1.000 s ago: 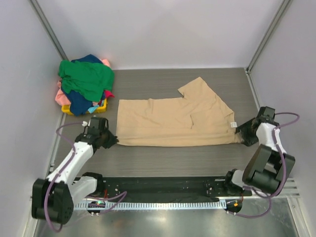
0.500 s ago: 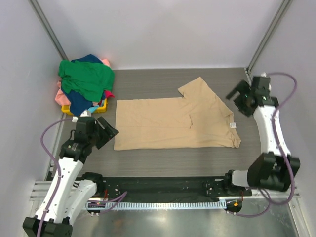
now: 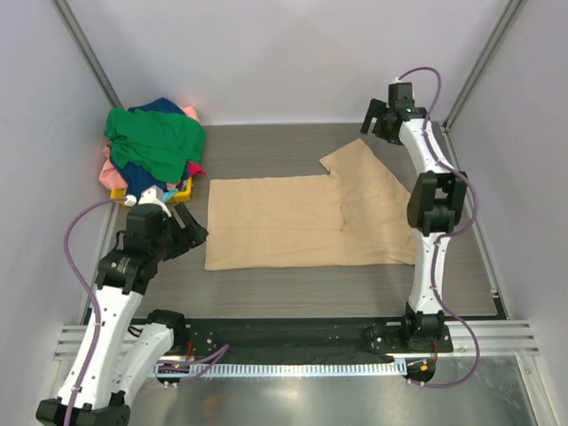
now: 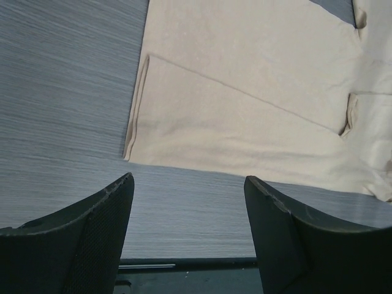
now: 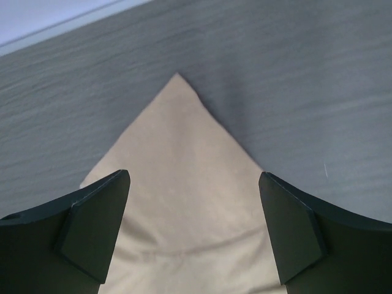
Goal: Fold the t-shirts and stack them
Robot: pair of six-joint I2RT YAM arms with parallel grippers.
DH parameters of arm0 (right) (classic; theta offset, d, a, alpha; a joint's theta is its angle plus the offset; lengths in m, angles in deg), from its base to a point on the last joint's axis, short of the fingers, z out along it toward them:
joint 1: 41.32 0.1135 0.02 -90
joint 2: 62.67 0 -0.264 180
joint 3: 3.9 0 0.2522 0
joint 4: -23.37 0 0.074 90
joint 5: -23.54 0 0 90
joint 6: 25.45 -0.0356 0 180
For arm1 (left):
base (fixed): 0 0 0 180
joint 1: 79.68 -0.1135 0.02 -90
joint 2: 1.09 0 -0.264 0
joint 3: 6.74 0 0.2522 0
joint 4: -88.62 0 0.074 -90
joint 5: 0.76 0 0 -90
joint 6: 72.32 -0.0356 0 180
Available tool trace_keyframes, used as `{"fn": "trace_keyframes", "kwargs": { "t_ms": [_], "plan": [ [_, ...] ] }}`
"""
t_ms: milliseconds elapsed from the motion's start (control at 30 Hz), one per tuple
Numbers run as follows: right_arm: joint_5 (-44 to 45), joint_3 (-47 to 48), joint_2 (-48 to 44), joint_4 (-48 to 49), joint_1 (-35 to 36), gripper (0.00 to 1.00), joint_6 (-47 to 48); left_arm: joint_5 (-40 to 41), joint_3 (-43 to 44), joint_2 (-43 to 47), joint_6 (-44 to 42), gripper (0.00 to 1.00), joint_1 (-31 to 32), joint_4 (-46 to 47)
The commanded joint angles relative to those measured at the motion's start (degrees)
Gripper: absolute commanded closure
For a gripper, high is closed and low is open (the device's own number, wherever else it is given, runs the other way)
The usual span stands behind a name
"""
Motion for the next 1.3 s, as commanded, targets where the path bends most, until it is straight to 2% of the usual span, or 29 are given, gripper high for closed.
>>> {"fn": "trace_keyframes", "kwargs": {
  "t_ms": [0, 200, 300, 600, 667, 767, 867, 933, 1067, 1100, 1167, 1267],
  "plan": [
    [3.23, 12.63, 7.33, -1.37, 1.53, 0.07, 4.46, -0.32, -0.19, 0.98, -1.57, 0.27, -0.02, 0.9],
    [7.18, 22.07, 18.85, 1.95, 3.64, 0.06, 5.61, -0.32, -0.54, 1.77, -1.4, 0.27, -0.02, 1.07],
    [11.4, 22.43, 22.19, 5.2, 4.0, 0.05, 5.08, -0.41, -0.54, 1.42, -1.4, 0.27, 0.07, 1.07],
    [11.32, 25.42, 28.7, 8.11, 5.05, 0.08, 4.73, -0.41, -0.54, 0.63, -1.4, 0.27, -0.02, 0.98],
    [10.88, 25.77, 29.67, 8.21, 5.23, 0.12, 4.82, -0.41, -0.63, 0.63, -1.4, 0.27, -0.02, 0.98],
    [10.26, 25.77, 30.72, 8.29, 5.23, 0.23, 4.9, -0.32, -0.63, 0.63, -1.31, 0.27, -0.02, 0.98],
    [7.82, 25.95, 31.08, 8.47, 5.23, 0.44, 4.64, 1.25, -0.63, 0.19, -1.22, 0.27, 0.07, 0.9],
    [6.49, 25.68, 31.0, 8.47, 5.23, 0.54, 4.2, 1.87, -0.63, -0.51, -1.05, 0.27, 0.07, 0.81],
    [3.5, 25.51, 31.08, 8.38, 5.14, 0.83, 3.85, 4.32, -0.28, -2.53, -0.26, 0.28, -0.02, 0.63],
    [2.88, 25.16, 30.82, 8.29, 5.23, 0.98, 3.85, 4.86, -0.02, -3.41, -0.17, 0.3, 0.07, 0.46],
    [2.88, 24.19, 29.16, 8.38, 5.23, 0.98, 3.5, 5.48, 0.78, -5.78, 0.44, 0.32, -0.02, 1.15],
    [3.14, 20.77, 24.68, 8.29, 5.23, 0.98, 3.85, 6.62, 2.09, -10.42, 2.02, 0.41, 0.15, 5.63]
  ]
}}
